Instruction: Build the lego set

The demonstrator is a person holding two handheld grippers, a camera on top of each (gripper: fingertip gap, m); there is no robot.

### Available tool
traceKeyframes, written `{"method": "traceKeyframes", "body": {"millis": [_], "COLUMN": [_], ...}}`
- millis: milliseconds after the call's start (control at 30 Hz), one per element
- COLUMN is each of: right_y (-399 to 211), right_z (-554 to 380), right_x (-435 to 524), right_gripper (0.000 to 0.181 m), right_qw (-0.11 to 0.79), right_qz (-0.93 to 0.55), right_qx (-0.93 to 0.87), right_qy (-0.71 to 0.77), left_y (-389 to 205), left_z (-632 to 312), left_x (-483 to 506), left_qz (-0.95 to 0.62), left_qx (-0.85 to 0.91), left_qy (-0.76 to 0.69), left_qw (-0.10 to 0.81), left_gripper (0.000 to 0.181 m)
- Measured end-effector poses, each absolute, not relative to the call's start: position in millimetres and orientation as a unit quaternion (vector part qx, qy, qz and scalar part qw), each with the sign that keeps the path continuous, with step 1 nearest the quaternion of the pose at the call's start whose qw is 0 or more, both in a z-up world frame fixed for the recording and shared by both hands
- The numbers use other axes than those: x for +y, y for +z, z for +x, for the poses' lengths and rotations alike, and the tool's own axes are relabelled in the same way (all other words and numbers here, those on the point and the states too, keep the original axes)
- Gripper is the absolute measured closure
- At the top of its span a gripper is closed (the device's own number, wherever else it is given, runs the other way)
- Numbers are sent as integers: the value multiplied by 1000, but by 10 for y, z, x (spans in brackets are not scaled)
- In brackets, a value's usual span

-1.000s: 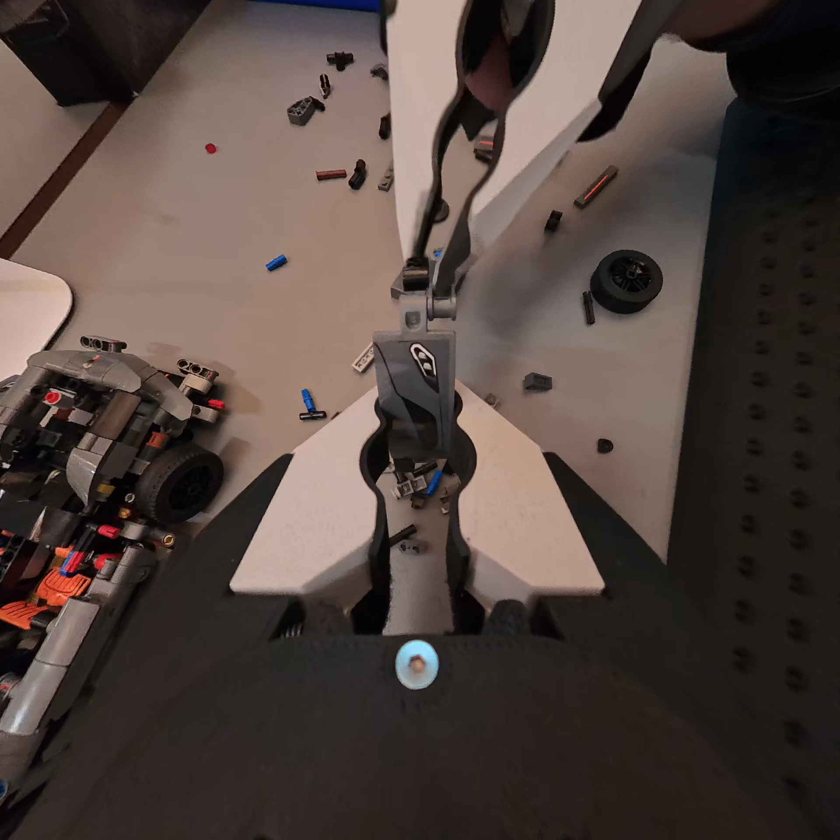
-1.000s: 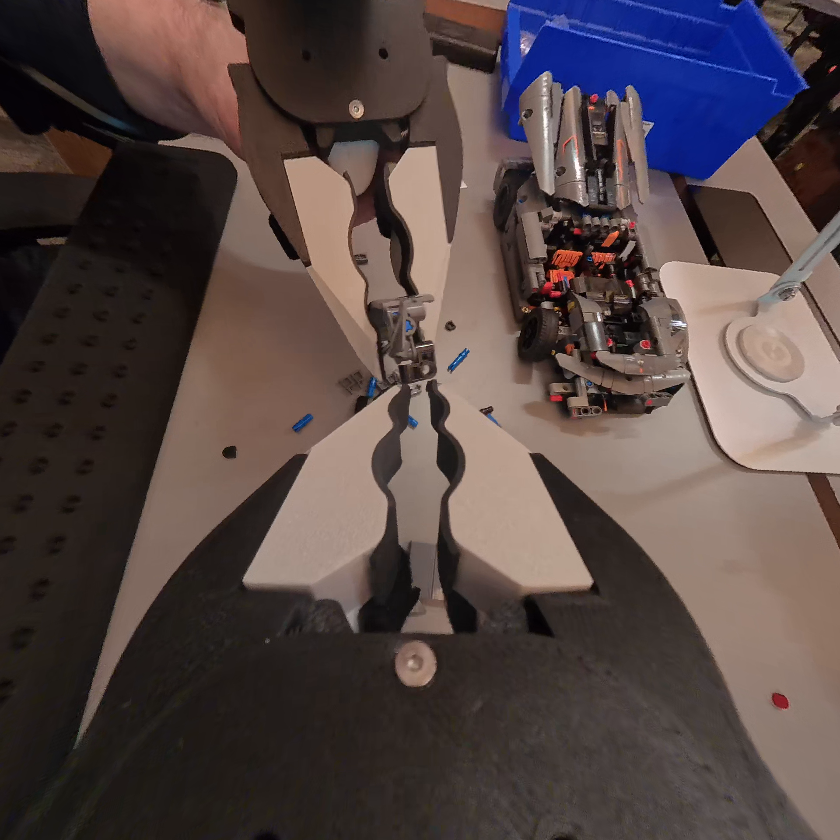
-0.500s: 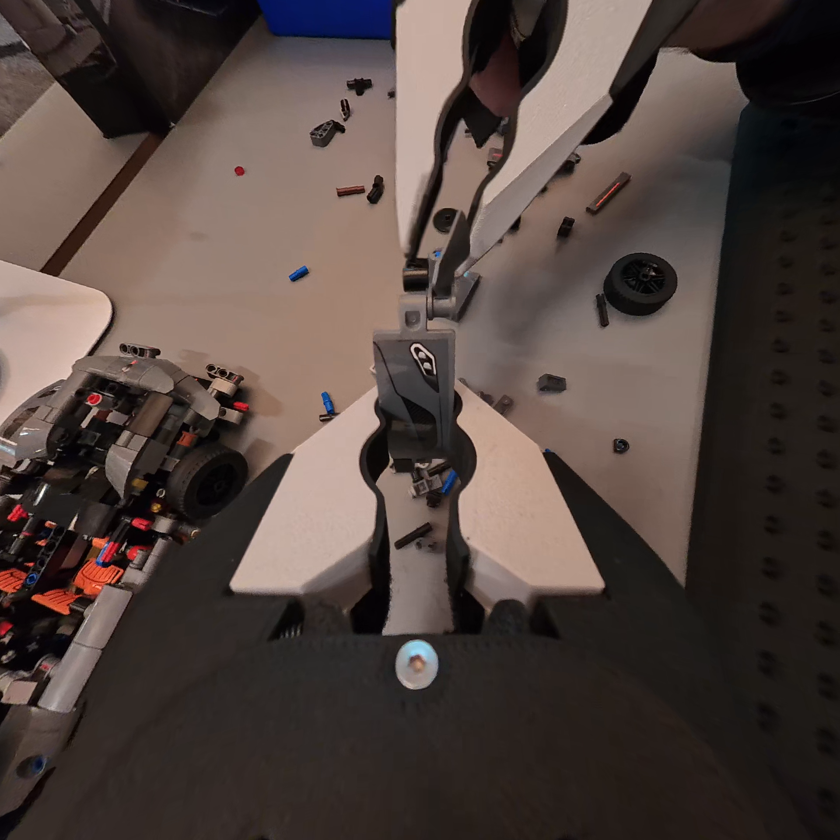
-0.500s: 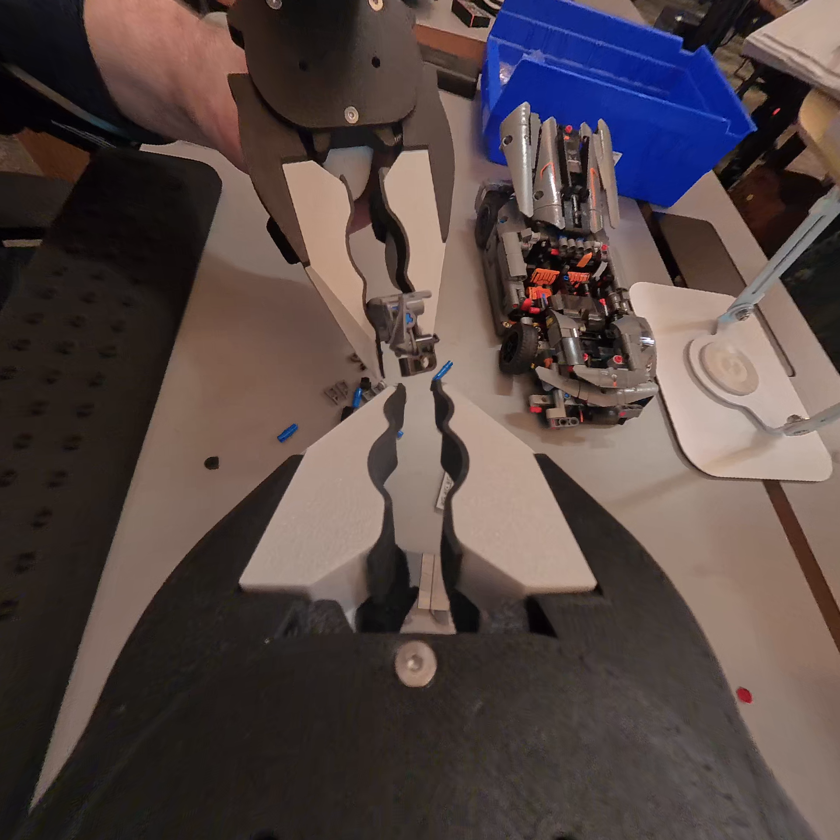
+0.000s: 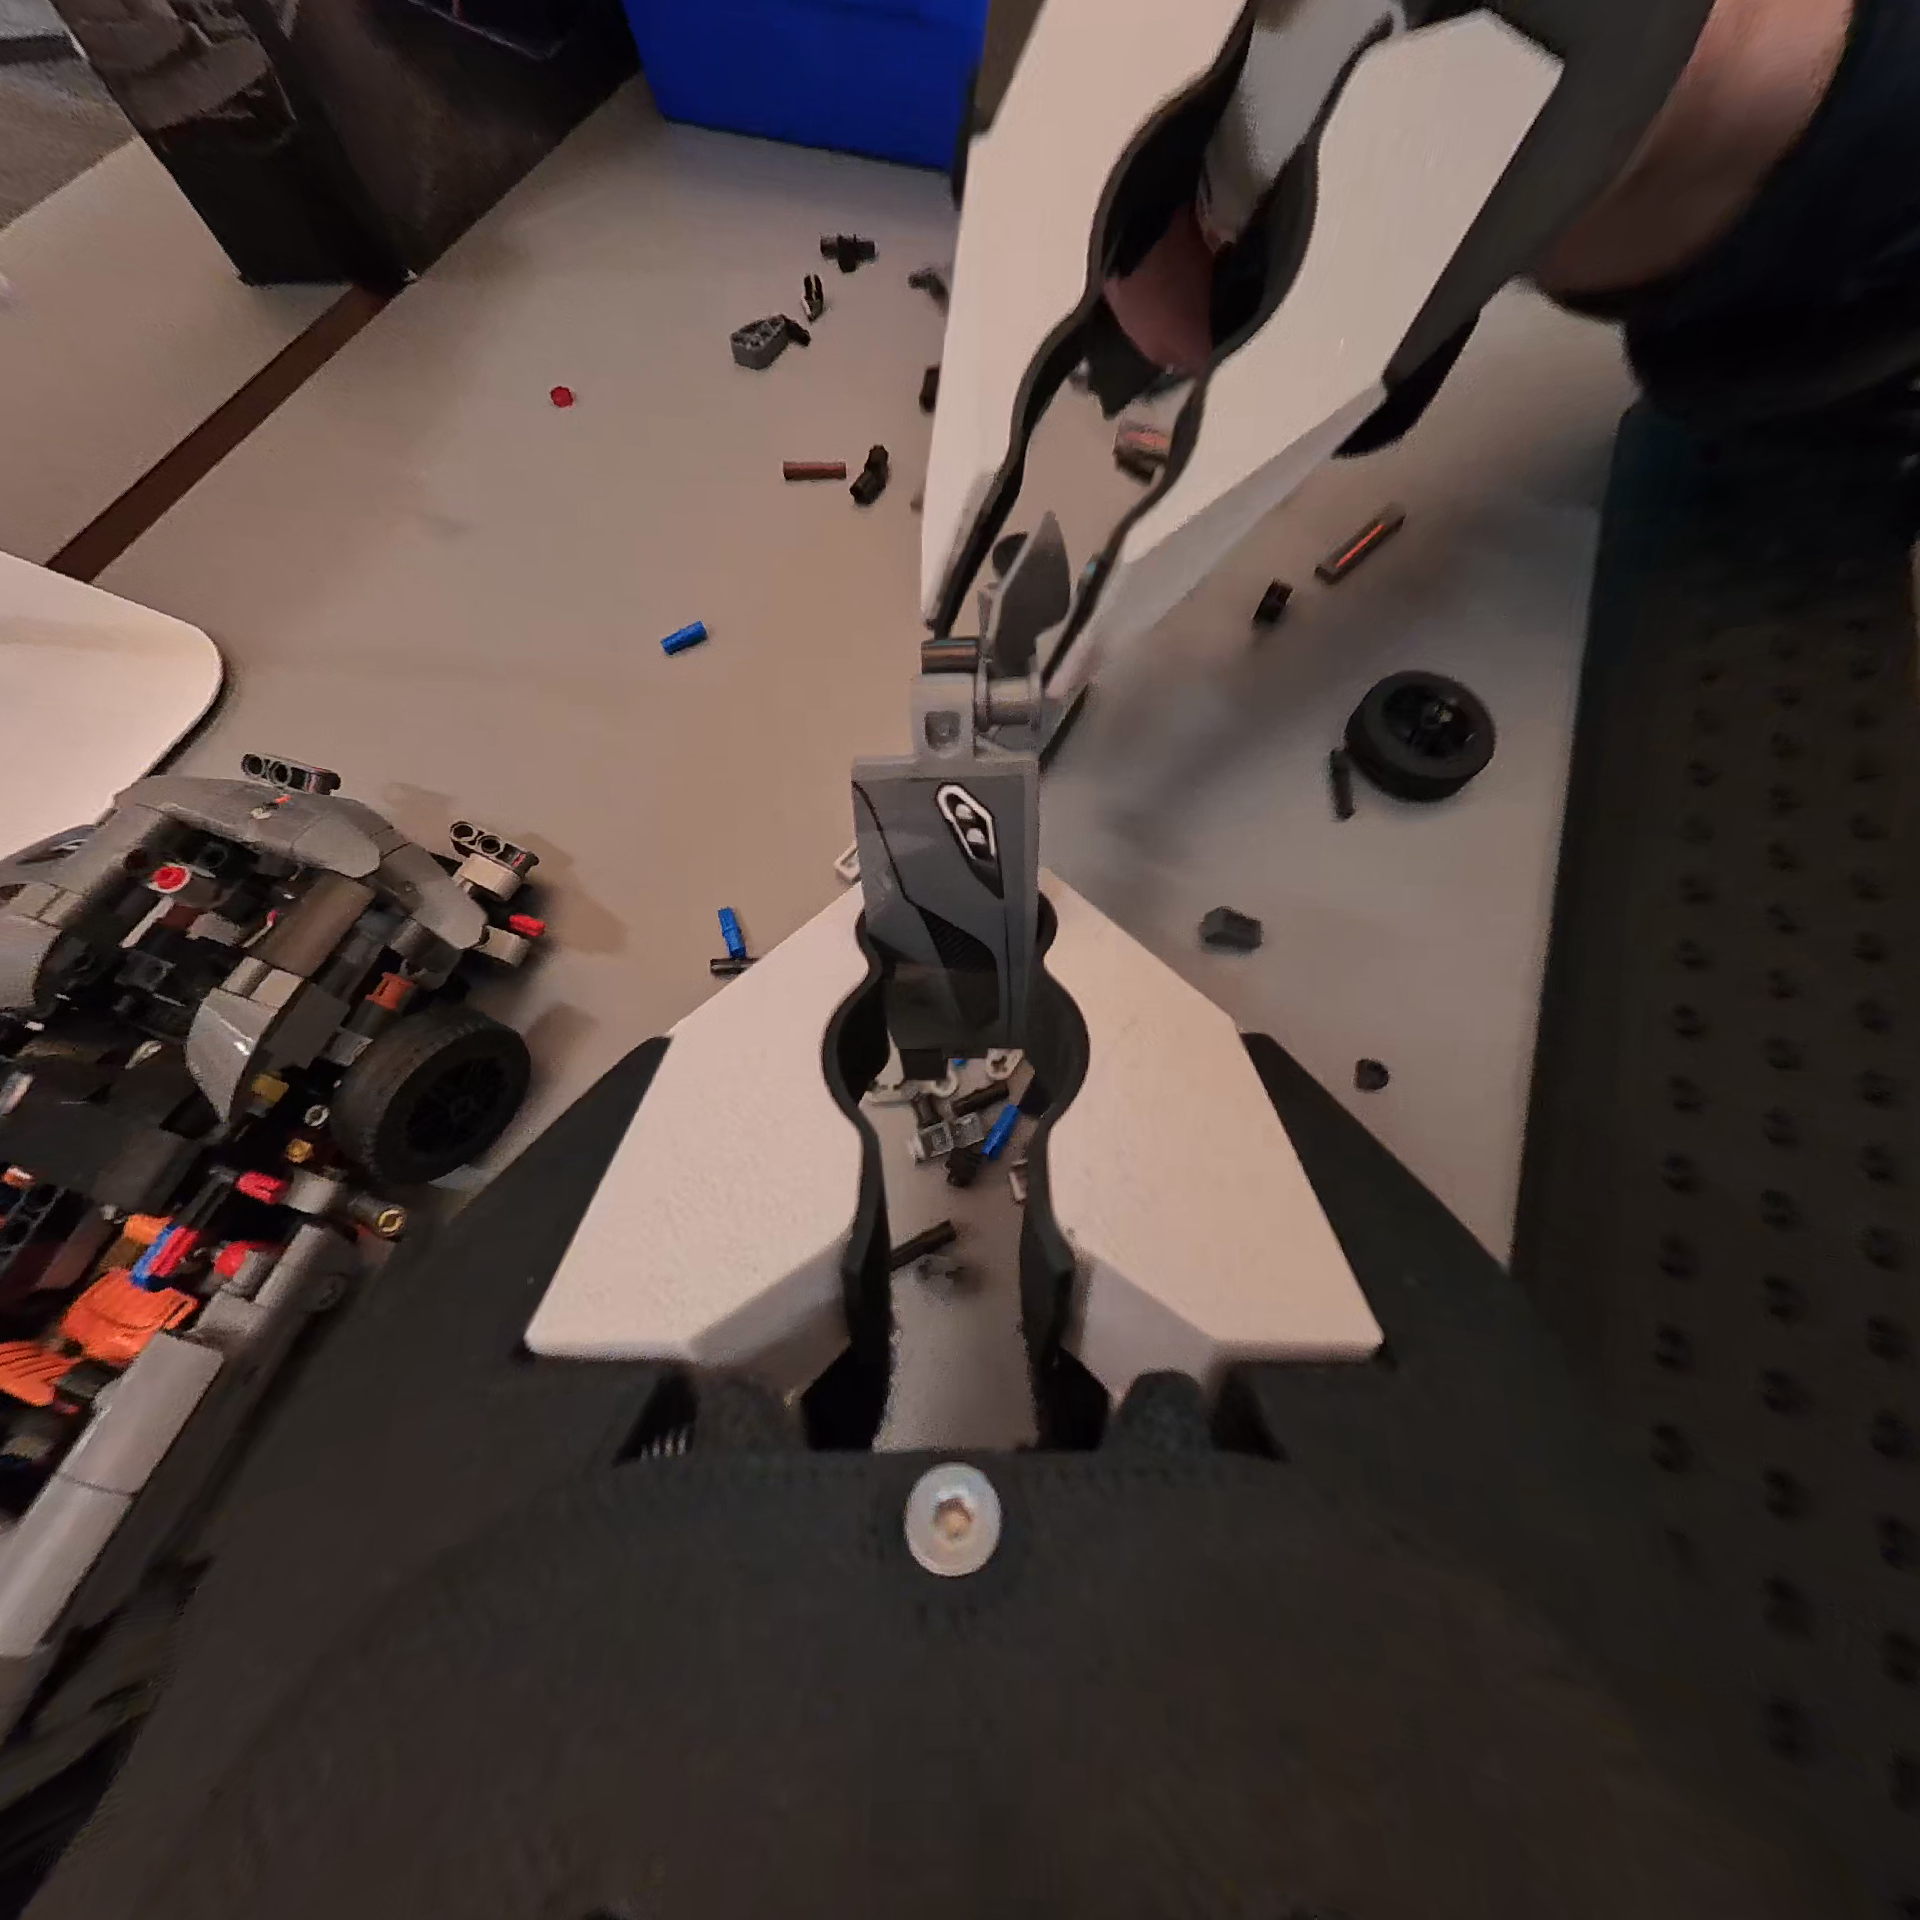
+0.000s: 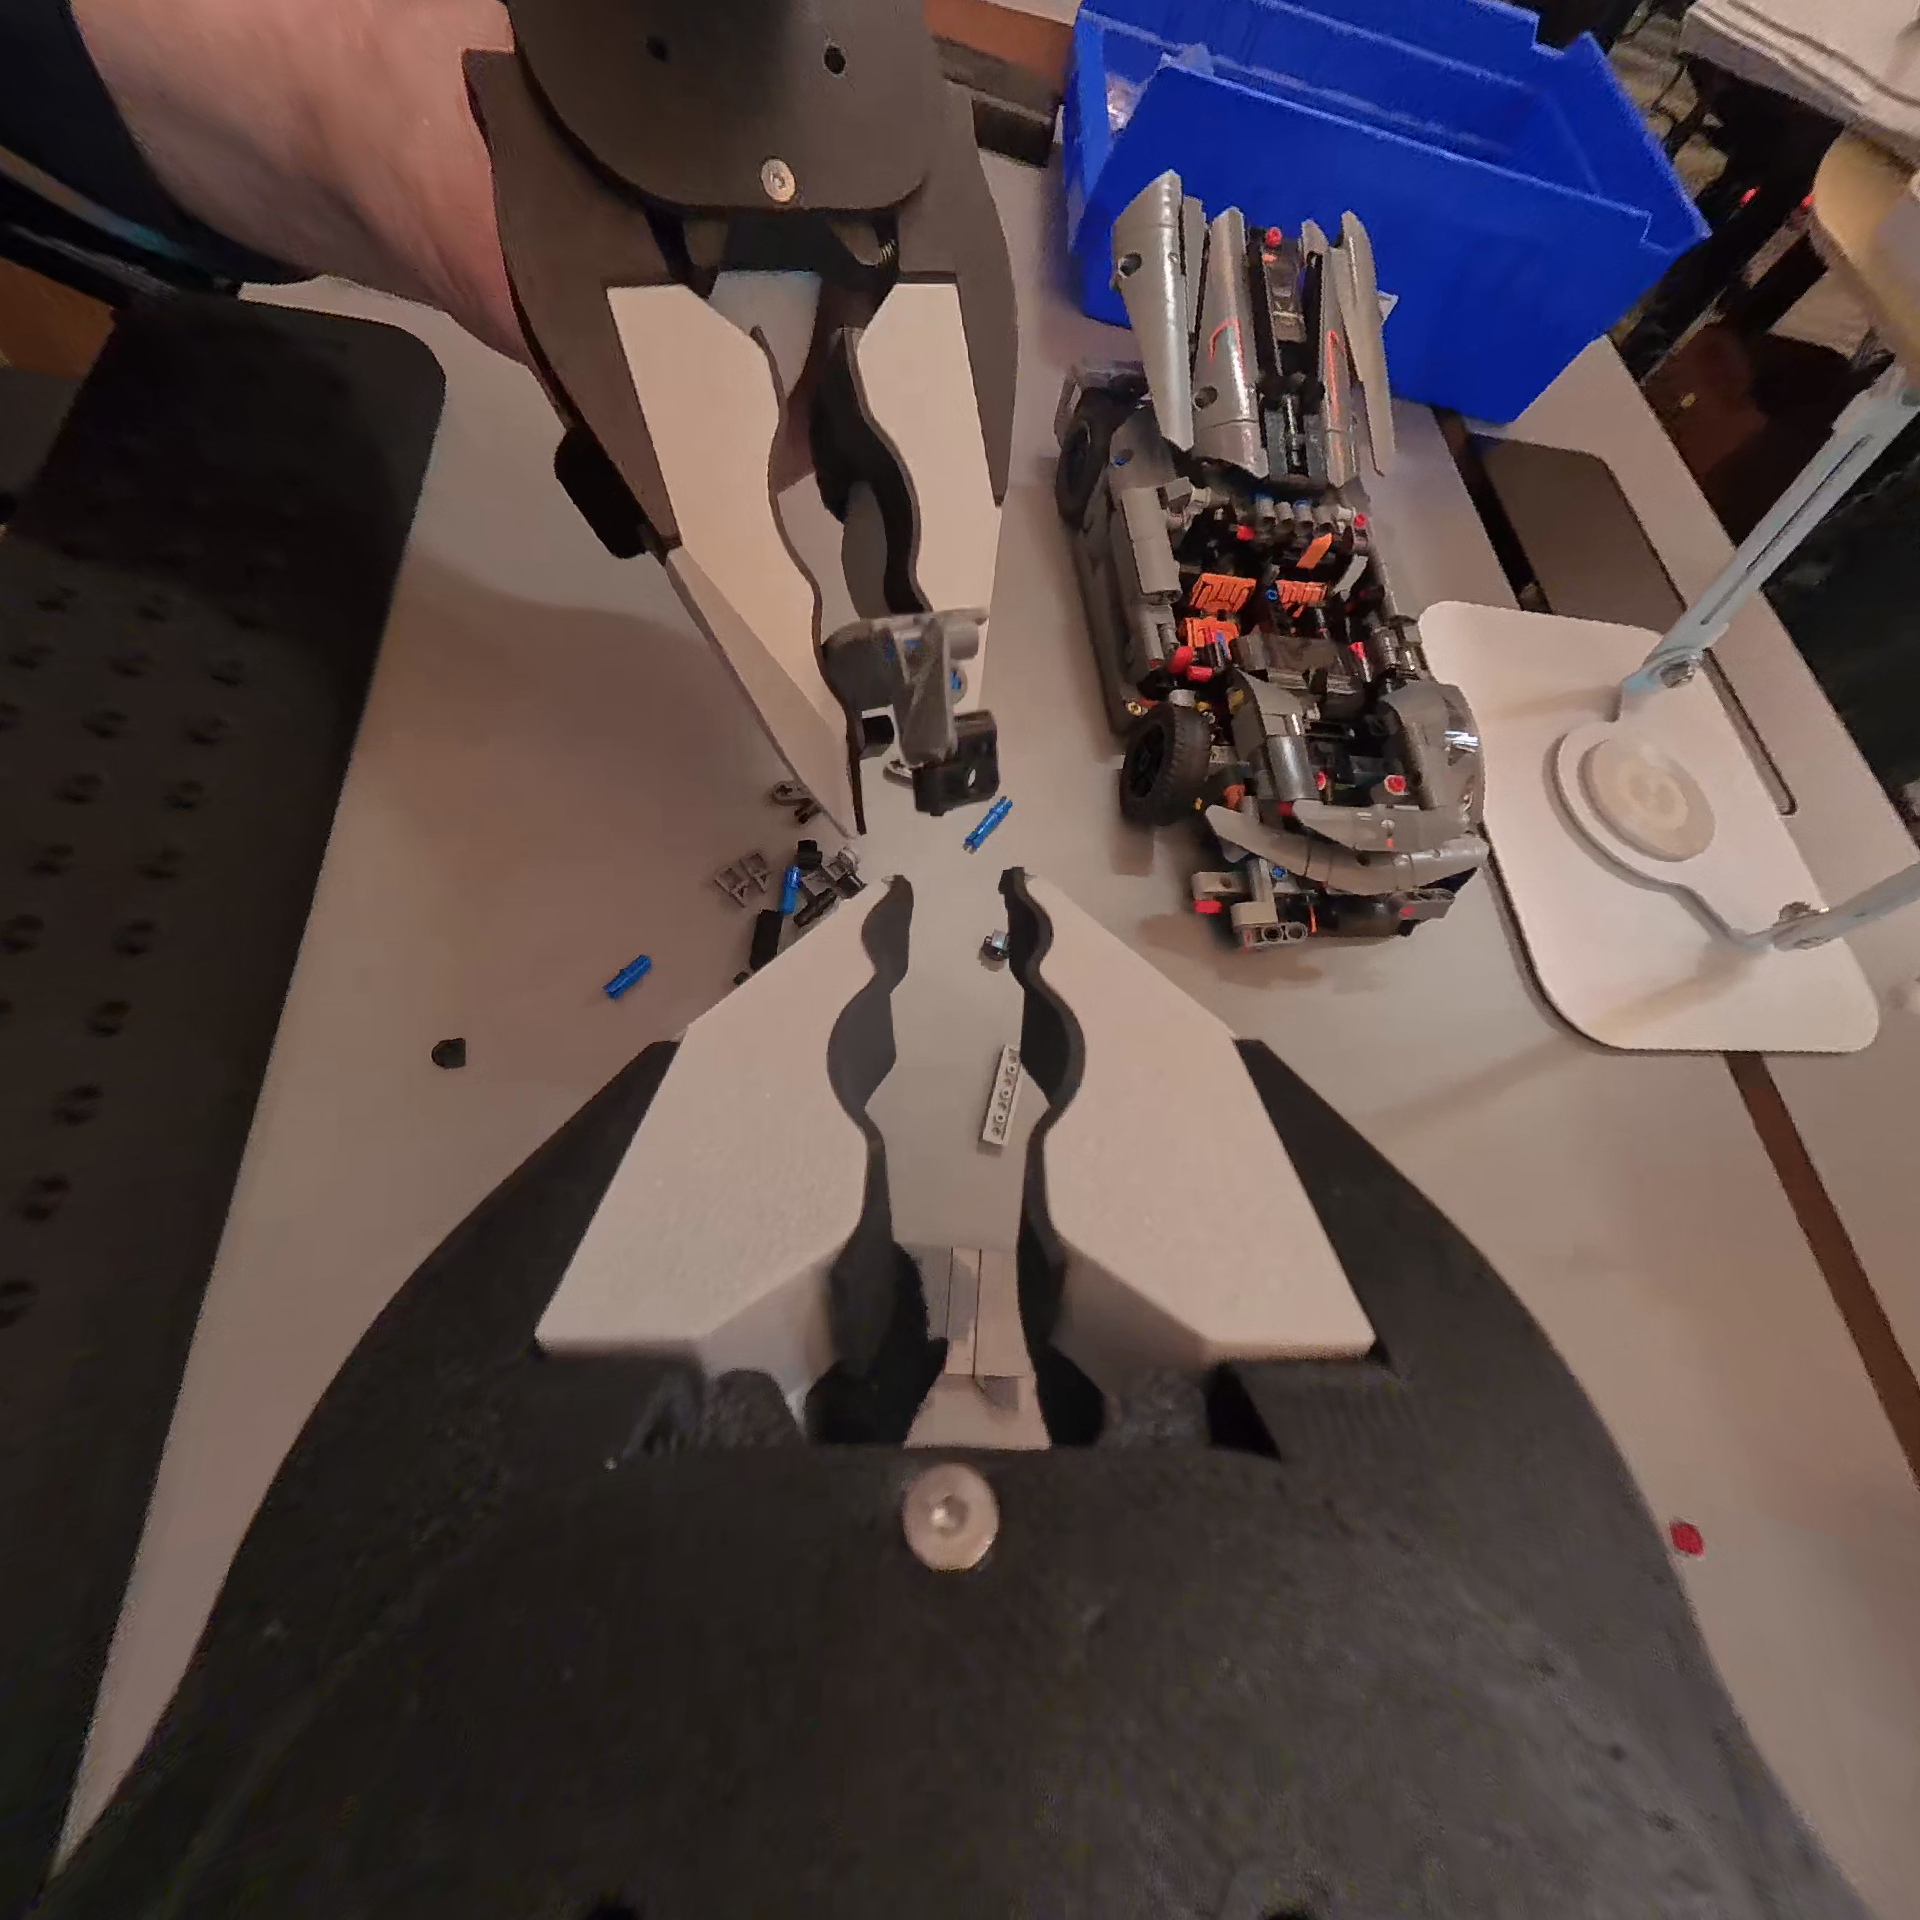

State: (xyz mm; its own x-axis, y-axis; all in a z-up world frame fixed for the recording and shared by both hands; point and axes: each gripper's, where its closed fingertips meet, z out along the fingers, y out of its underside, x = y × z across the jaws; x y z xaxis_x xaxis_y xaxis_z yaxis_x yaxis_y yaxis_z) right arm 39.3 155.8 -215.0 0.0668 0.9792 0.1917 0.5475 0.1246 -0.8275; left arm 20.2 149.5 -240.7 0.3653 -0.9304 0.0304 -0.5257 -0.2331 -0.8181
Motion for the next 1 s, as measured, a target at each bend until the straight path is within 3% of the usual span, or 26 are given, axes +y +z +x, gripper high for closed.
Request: {"method": "traceKeyframes", "body": {"millis": [367, 533, 700, 833, 1000], "right_y": [-2149, -2288, -2218, -2092, -2016], "right_z": [307, 277, 288, 322, 361], "right_x": [1435, 1358, 1390, 1458, 1516], "right_gripper": [145, 164, 166, 166, 166], "right_qw": [408, 386, 387, 386, 384], "right_qz": [-585, -581, -590, -608, -621], "right_qx": [-645, -668, -650, -609, -580], "right_qy": [274, 260, 282, 332, 362], "left_y": [-2564, -2606, -2532, -2502, -2574], "left_z": [233, 260, 283, 262, 235], "left_x": [1423, 1371, 1400, 1454, 1447], "left_qz": [-731, -718, -715, -721, -738], "left_qx": [540, 566, 553, 540, 529], "left_qy": [-225, -207, -220, -219, -235], "left_qw": [352, 347, 366, 375, 348], "left_gripper": [164, 164, 162, 143, 138]}}
